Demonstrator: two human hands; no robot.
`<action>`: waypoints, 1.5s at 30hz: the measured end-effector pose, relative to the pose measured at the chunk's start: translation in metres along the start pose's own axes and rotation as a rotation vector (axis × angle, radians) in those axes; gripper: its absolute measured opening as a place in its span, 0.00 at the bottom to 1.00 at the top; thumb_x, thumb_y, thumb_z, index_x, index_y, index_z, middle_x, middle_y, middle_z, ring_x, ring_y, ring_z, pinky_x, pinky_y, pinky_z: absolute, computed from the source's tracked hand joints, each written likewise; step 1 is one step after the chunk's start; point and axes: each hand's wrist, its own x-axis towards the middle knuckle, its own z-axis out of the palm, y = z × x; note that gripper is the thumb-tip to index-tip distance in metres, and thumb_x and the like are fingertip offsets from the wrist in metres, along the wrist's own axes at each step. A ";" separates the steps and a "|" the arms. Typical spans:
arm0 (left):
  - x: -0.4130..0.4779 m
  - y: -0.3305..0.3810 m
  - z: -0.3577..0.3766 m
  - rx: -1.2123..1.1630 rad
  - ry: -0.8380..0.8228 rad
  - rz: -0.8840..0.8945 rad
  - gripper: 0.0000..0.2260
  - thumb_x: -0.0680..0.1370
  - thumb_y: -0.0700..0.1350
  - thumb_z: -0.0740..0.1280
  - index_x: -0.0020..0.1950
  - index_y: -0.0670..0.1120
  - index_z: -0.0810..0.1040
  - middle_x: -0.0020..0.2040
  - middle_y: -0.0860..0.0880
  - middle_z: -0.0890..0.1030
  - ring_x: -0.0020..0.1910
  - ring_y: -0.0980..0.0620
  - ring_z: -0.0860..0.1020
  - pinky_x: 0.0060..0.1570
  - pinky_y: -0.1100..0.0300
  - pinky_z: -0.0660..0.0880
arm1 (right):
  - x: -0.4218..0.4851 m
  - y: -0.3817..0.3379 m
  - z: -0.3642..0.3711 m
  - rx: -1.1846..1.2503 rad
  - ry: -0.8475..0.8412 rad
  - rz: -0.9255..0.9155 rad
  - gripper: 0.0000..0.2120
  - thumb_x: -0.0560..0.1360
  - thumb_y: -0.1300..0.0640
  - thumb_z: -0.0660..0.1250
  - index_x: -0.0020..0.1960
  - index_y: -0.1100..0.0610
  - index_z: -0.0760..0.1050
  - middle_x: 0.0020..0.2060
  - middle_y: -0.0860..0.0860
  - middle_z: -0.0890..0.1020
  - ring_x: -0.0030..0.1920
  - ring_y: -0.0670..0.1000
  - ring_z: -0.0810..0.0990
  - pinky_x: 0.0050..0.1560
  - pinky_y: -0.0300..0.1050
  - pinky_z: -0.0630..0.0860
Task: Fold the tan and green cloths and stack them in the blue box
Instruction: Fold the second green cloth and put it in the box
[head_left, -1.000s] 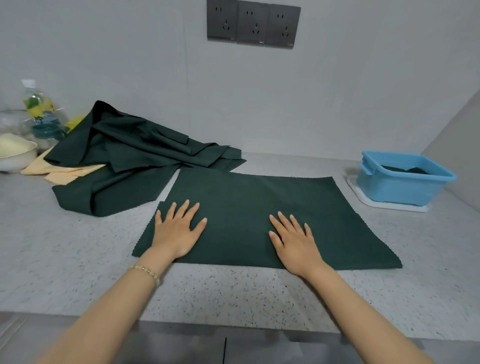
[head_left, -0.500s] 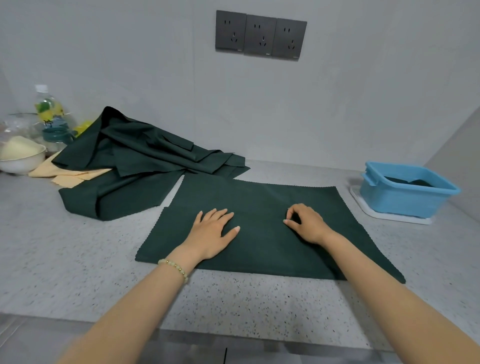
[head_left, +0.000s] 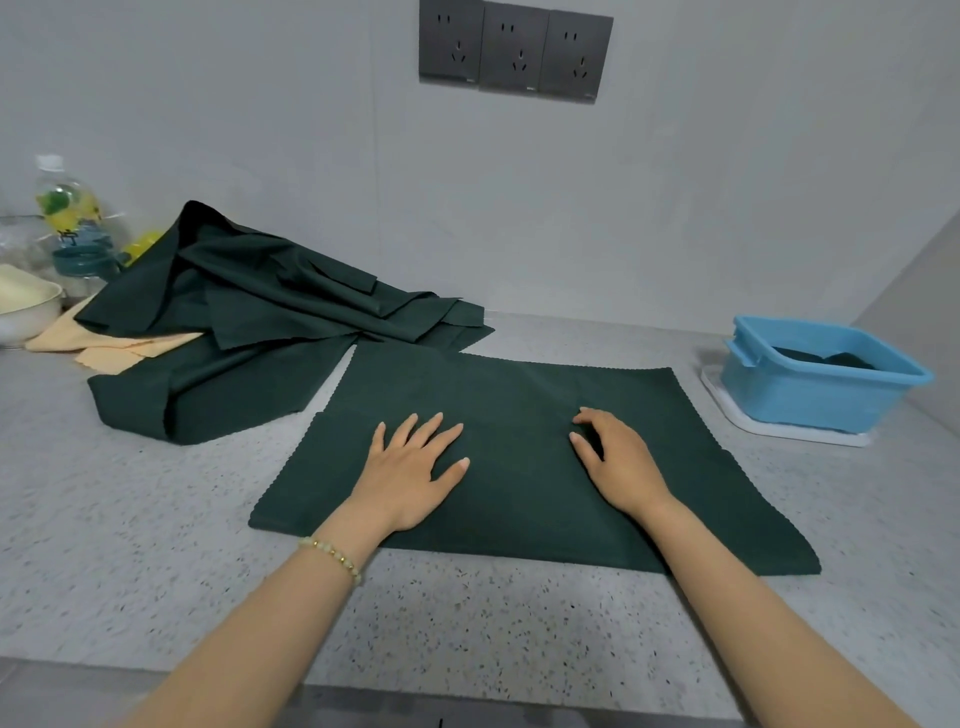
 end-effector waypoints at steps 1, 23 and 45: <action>0.001 0.000 0.000 0.008 -0.013 -0.011 0.26 0.80 0.64 0.45 0.77 0.62 0.48 0.79 0.56 0.46 0.77 0.49 0.42 0.74 0.45 0.37 | 0.002 0.002 0.002 -0.048 -0.031 0.003 0.19 0.80 0.49 0.58 0.68 0.54 0.69 0.70 0.49 0.69 0.71 0.51 0.65 0.72 0.47 0.60; 0.174 -0.027 -0.035 0.192 0.008 0.078 0.25 0.81 0.58 0.55 0.75 0.49 0.60 0.72 0.48 0.66 0.74 0.48 0.58 0.74 0.55 0.48 | 0.136 0.053 -0.016 -0.270 -0.245 0.129 0.29 0.80 0.48 0.57 0.77 0.57 0.51 0.72 0.55 0.64 0.72 0.55 0.63 0.74 0.51 0.54; -0.004 -0.017 -0.085 0.279 0.528 0.685 0.14 0.77 0.50 0.61 0.52 0.49 0.85 0.43 0.55 0.83 0.30 0.55 0.79 0.21 0.66 0.68 | -0.035 0.027 -0.095 -0.321 0.290 -0.466 0.08 0.74 0.51 0.63 0.46 0.54 0.78 0.35 0.46 0.75 0.38 0.48 0.72 0.39 0.43 0.55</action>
